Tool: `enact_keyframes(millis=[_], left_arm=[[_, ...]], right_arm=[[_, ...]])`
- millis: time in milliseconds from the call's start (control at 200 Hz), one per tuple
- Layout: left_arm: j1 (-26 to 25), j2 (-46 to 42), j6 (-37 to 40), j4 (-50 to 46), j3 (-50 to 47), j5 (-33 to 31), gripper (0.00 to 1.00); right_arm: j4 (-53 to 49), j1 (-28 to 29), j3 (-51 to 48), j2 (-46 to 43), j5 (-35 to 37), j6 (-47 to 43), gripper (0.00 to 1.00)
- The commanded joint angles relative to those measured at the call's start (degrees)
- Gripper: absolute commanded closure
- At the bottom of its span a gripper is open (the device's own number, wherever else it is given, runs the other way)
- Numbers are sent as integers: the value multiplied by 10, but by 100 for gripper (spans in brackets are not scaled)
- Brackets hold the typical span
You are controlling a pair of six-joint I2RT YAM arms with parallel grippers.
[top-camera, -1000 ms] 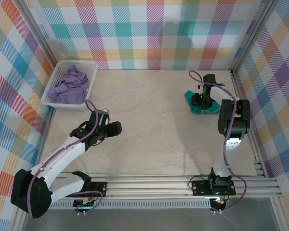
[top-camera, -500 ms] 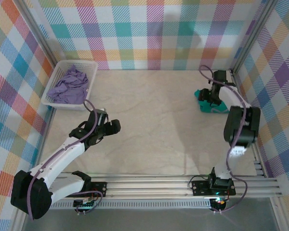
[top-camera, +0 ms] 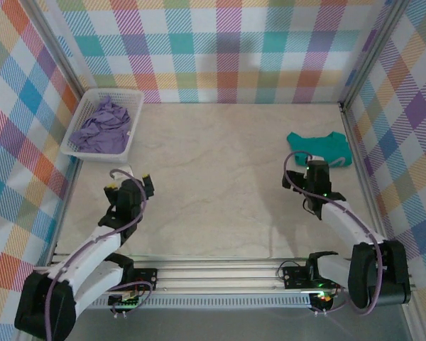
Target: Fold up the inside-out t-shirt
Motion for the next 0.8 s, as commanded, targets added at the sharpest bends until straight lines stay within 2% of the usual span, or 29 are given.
enact_keyframes(millis=[0, 80, 130, 220, 280, 445, 500, 575, 795], left_arm=[[44, 57, 48, 148, 1, 46, 0], [66, 104, 46, 206, -2, 87, 0], [75, 122, 47, 225, 2, 104, 0], [94, 166, 42, 282, 7, 130, 0], [101, 197, 41, 291, 24, 144, 0], [125, 301, 36, 357, 53, 190, 0], [125, 312, 47, 319, 76, 216, 0], [125, 329, 59, 322, 82, 244, 0], [125, 330, 61, 323, 83, 245, 0]], right_arm=[[205, 4, -33, 29, 25, -58, 0], [292, 3, -60, 76, 23, -89, 0], [287, 2, -54, 78, 9, -99, 0], [391, -3, -75, 103, -12, -113, 0], [409, -9, -69, 127, -25, -124, 0], [537, -34, -77, 235, -68, -117, 0], [483, -35, -65, 219, -71, -114, 0], [476, -35, -54, 227, -62, -110, 0], [463, -42, -50, 225, -73, -106, 0]])
